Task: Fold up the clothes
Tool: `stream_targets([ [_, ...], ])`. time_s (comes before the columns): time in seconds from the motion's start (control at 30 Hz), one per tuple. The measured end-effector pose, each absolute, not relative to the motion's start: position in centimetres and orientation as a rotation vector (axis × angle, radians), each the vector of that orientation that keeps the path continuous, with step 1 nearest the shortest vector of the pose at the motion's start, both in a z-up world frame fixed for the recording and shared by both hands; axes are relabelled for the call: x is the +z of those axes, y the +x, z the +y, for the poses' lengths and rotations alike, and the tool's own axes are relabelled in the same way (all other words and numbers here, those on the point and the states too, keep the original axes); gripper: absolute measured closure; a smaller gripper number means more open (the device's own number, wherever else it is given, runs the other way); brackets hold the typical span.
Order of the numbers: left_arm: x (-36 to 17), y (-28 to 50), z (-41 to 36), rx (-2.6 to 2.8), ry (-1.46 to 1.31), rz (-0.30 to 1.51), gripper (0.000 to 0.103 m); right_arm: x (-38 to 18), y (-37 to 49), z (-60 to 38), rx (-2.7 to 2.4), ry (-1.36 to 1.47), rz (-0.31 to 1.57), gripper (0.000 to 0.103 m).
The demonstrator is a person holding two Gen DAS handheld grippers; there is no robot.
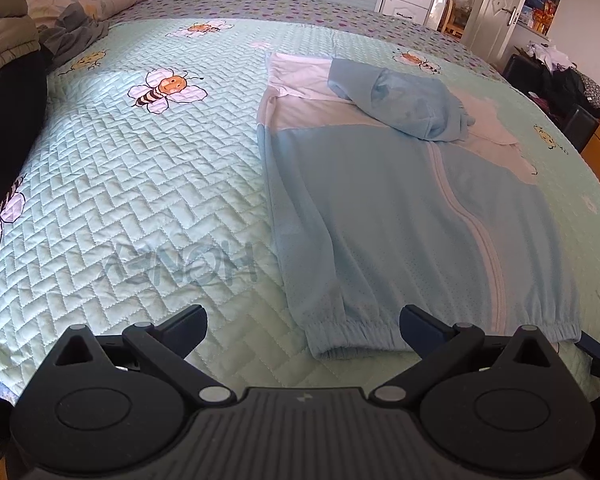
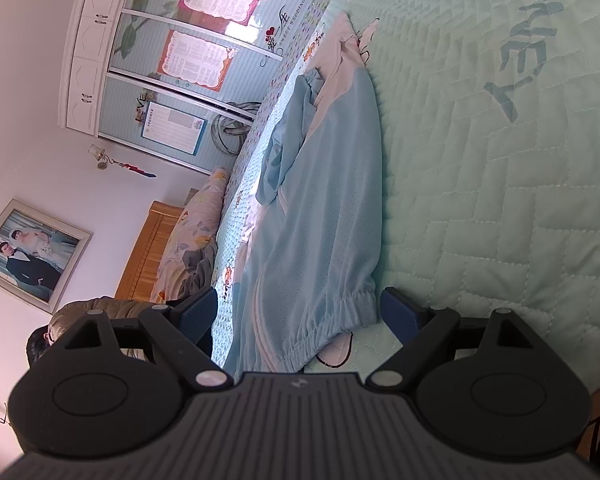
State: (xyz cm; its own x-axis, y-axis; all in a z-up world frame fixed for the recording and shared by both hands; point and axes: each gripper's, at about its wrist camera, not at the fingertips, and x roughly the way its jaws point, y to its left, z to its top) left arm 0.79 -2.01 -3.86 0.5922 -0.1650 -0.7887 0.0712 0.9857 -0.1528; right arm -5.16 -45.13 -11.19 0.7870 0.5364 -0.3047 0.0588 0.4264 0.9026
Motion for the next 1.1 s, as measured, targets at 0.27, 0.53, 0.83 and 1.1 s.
stream_targets([
  [0.27, -3.6, 0.8, -1.9, -0.129, -0.108, 0.918, 0.001, -11.4, -5.2, -45.3, 0.327, 1.115, 0.618, 0.014],
  [0.53, -3.0, 0.6, -2.5, -0.127, -0.079, 0.896, 0.001, -11.4, -5.3, -45.5, 0.33, 1.119, 0.615, 0.014],
  [0.83, -2.4, 0.4, -2.6, -0.113, -0.049, 0.871, 0.001, -11.8, -4.8, -45.9, 0.332, 1.121, 0.614, 0.014],
  [1.1, -2.3, 0.3, -2.7, -0.108, -0.036, 0.866, 0.001, -12.0, -4.8, -46.0, 0.333, 1.125, 0.611, 0.014],
])
